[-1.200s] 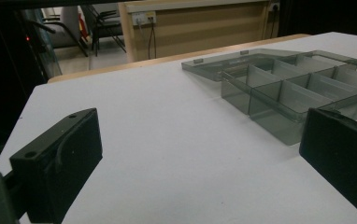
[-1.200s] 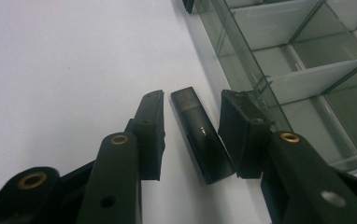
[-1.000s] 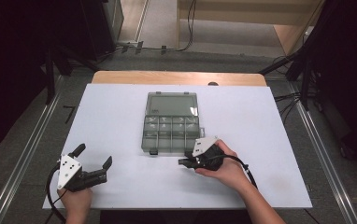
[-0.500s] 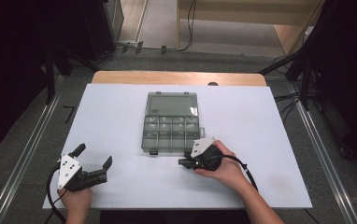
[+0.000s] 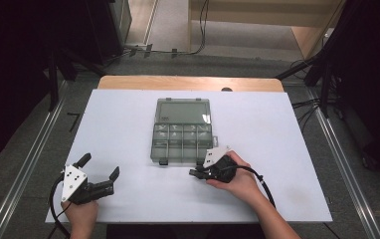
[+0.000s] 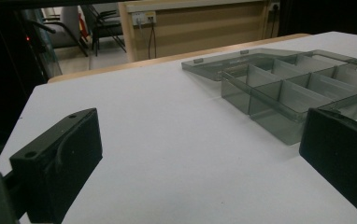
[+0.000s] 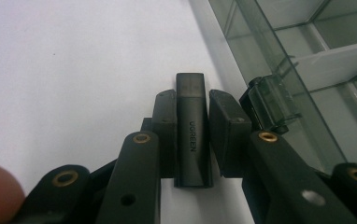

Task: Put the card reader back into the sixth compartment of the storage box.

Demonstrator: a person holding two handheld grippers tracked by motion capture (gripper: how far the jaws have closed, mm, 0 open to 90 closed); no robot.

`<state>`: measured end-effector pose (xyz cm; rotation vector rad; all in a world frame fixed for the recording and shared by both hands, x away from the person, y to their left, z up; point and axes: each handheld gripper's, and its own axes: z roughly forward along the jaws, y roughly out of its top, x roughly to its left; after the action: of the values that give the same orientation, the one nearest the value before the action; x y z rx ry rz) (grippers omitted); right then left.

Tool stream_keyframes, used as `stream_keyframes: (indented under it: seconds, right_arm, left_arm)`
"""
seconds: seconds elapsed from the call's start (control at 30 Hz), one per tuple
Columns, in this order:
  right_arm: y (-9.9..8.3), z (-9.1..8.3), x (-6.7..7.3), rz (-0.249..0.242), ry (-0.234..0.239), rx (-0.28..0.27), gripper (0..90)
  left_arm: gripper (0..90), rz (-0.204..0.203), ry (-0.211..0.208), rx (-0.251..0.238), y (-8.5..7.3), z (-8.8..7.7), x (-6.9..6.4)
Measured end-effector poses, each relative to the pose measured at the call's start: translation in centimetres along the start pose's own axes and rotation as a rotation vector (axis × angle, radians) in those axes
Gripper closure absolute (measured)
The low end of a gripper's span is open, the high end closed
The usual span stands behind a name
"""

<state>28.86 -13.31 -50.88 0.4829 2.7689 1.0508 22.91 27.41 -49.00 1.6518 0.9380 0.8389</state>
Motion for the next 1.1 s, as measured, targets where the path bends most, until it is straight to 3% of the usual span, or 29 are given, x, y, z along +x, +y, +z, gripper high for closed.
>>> stream_keyframes:
  seconds: [0.7, 1.1]
  right_arm:
    - [1.6, -2.0, -0.2, 0.038, 0.012, -0.08, 71.3]
    - [2.1, -2.5, -0.5, 0.052, 0.011, -0.097, 71.3]
  left_arm:
    - [0.0, -0.001, 0.0, 0.0, 0.0, 0.0, 0.0]
    - [0.0, -0.002, 0.0, -0.001, 0.0, 0.0, 0.0]
